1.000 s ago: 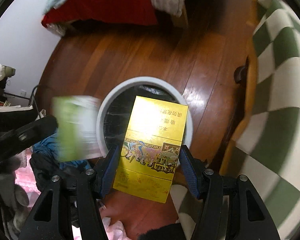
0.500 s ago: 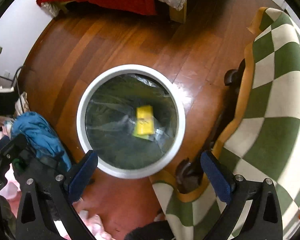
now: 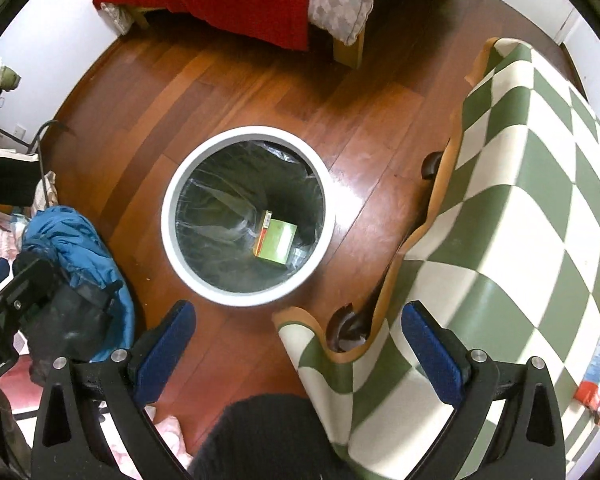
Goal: Collect trash
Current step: 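Carry both boxes to the trash bin and open both tools to drop them, then move both tools back over the table, then grasp the milk carton with the left tool while the right tool grasps the orange chip bag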
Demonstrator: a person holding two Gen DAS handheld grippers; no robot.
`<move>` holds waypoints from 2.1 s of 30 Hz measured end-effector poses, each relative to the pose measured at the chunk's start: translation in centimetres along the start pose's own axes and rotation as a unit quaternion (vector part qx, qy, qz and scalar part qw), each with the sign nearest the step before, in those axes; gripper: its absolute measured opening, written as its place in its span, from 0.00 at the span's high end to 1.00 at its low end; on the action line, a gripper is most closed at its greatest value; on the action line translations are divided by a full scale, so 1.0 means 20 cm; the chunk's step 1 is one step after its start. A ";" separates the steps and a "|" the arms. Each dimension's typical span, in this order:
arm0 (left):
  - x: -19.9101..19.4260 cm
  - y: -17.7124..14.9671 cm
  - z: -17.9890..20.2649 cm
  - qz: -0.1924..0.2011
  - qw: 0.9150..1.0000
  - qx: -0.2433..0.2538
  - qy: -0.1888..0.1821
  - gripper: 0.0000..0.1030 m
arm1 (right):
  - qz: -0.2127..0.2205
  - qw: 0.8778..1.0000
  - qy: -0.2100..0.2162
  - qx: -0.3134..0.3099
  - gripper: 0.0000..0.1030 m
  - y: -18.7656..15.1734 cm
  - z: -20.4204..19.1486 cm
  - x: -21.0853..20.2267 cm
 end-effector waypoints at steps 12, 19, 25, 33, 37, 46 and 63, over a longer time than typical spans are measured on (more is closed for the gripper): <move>-0.57 -0.08 0.14 0.083 0.996 0.009 -0.041 0.01 | 0.113 0.991 0.070 0.029 0.00 -0.21 0.07 -0.62; -0.75 -0.21 0.49 0.103 0.990 0.050 -0.081 0.01 | 0.167 0.975 0.103 0.105 0.00 -0.49 0.37 -0.94; -0.62 -0.42 1.02 0.055 0.985 0.127 -0.106 0.00 | 0.167 0.959 0.058 0.223 0.00 -0.89 0.90 -1.04; -0.39 -0.84 1.79 -0.038 0.965 0.227 -0.129 0.00 | 0.099 0.905 -0.024 0.414 0.00 -1.56 1.75 -0.80; -0.29 -1.06 2.08 -0.078 0.950 0.276 -0.124 0.00 | 0.063 0.894 -0.032 0.442 0.00 -1.74 2.00 -0.63; -0.06 -1.24 2.35 -0.115 0.941 0.306 -0.091 0.20 | 0.043 0.895 -0.034 0.443 0.00 -1.77 2.19 -0.48; -0.09 -1.15 2.12 -0.072 0.957 0.267 -0.088 0.55 | -0.003 0.918 -0.091 0.385 0.00 -1.52 2.08 -0.32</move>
Point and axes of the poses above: each gripper's, at about its wrist camera, not at the fingertips, and x roughly the way its jaws point, z to its right, y to its top, the point moved 4 cm from there along x, roughly the way its jaws point, and after that the axes turned 13 degrees about -x, right-handed, at the moved point
